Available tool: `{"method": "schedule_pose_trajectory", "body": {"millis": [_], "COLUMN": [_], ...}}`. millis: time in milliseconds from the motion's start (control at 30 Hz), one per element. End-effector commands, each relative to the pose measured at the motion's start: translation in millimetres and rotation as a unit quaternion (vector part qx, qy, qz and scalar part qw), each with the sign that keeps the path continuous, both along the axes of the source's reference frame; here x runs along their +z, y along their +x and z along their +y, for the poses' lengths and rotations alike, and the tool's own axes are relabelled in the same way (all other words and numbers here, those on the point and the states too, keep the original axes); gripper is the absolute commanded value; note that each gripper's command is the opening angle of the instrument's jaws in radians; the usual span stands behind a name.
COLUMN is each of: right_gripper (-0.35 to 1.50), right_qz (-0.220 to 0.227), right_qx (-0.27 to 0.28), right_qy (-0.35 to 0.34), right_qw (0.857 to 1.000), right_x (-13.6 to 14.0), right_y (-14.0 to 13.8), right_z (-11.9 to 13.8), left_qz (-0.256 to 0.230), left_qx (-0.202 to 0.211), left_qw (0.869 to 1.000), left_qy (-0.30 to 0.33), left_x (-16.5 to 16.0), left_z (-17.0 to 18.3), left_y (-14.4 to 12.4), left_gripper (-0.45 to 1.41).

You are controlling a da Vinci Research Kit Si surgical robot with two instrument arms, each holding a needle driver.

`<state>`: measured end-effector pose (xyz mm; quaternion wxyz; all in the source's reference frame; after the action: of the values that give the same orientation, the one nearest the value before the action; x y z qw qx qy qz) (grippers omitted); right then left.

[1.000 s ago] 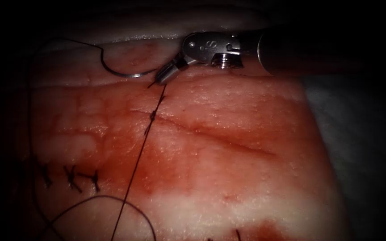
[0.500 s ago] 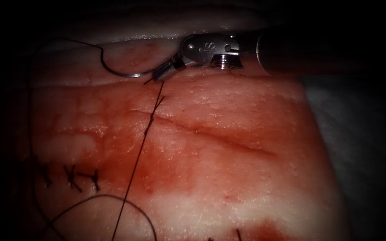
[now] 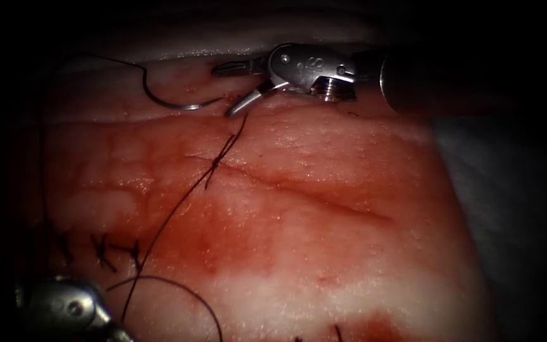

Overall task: Wound Closure
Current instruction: Wrap the suture once around the right gripper counter-clockwise.

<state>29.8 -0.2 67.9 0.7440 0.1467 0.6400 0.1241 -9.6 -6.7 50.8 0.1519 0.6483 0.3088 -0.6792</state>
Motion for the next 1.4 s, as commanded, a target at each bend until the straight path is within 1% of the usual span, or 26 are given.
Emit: {"method": "schedule_pose_trajectory", "body": {"millis": [33,167,233,267,333,367,400,500,667,700,733,833,933,1000,1133,1300,1400], "right_gripper": [1.11,1.13,1.06,0.88,0.15,-0.18,-0.35,-0.35,-0.35,-0.35,-0.35,-0.35,-0.35,-0.35,-0.35,-0.35,-0.35], "right_qz": [0.005,0.013,0.016,0.022,0.036,0.041,0.049,0.072,0.094,0.101,0.113,0.119,0.129,0.136,0.169,0.206,0.228], "right_qx": [0.010,0.036,0.036,0.030,0.023,0.023,0.024,0.035,0.054,0.064,0.082,0.094,0.094,0.092,0.096,0.101,0.104], "right_qy": [-0.007,-0.020,-0.026,-0.025,-0.024,-0.025,-0.024,-0.015,-0.002,0.004,0.007,0.006,0.009,0.013,0.022,0.030,0.035], "right_qw": [1.000,0.999,0.999,0.999,0.999,0.999,0.998,0.997,0.994,0.993,0.990,0.988,0.987,0.986,0.981,0.973,0.967], "right_x": [-0.4,-2.0,-2.7,-3.0,-3.8,-4.1,-4.4,-5.6,-7.5,-7.8,-8.4,-8.9,-9.0,-9.0,-8.9,-9.2,-9.7], "right_y": [-0.4,-1.6,-1.5,-1.3,-0.8,-0.4,-0.1,1.4,4.3,4.7,5.8,7.1,8.2,8.6,9.1,9.4,9.4], "right_z": [0.7,0.0,-1.0,-1.5,-2.7,-3.2,-3.6,-4.9,-6.4,-6.6,-7.1,-7.8,-8.6,-9.0,-9.8,-10.4,-10.6], "left_qz": [-0.007,-0.029,-0.035,-0.037,-0.045,-0.050,-0.054,-0.065,-0.093,-0.099,-0.110,-0.122,-0.133,-0.138,-0.153,-0.157,-0.160], "left_qx": [-0.020,-0.073,-0.092,-0.104,-0.121,-0.123,-0.122,-0.133,-0.160,-0.161,-0.160,-0.157,-0.157,-0.158,-0.161,-0.165,-0.170], "left_qw": [1.000,0.995,0.992,0.991,0.988,0.987,0.987,0.985,0.979,0.979,0.978,0.978,0.977,0.976,0.974,0.973,0.972], "left_qy": [-0.016,-0.057,-0.074,-0.078,-0.086,-0.090,-0.091,-0.094,-0.085,-0.081,-0.073,-0.065,-0.059,-0.057,-0.055,-0.047,-0.042], "left_x": [0.1,-1.0,-1.4,-1.5,-1.7,-1.8,-1.8,-1.8,-1.7,-1.7,-1.6,-1.2,-0.7,-0.1,1.4,3.9,5.6], "left_z": [1.7,6.5,8.6,9.4,10.9,11.4,11.9,13.2,15.7,16.1,16.9,17.9,19.1,19.8,20.9,22.3,22.9], "left_y": [-0.5,-0.3,-0.2,-0.3,-0.4,-0.5,-0.7,-1.2,-2.6,-2.8,-3.2,-3.9,-4.5,-4.7,-5.1,-5.4,-5.2], "left_gripper": [-0.45,-0.45,-0.45,-0.45,-0.45,-0.45,-0.45,-0.45,-0.45,-0.45,-0.45,-0.45,-0.45,-0.45,-0.45,-0.45,-0.45]}}
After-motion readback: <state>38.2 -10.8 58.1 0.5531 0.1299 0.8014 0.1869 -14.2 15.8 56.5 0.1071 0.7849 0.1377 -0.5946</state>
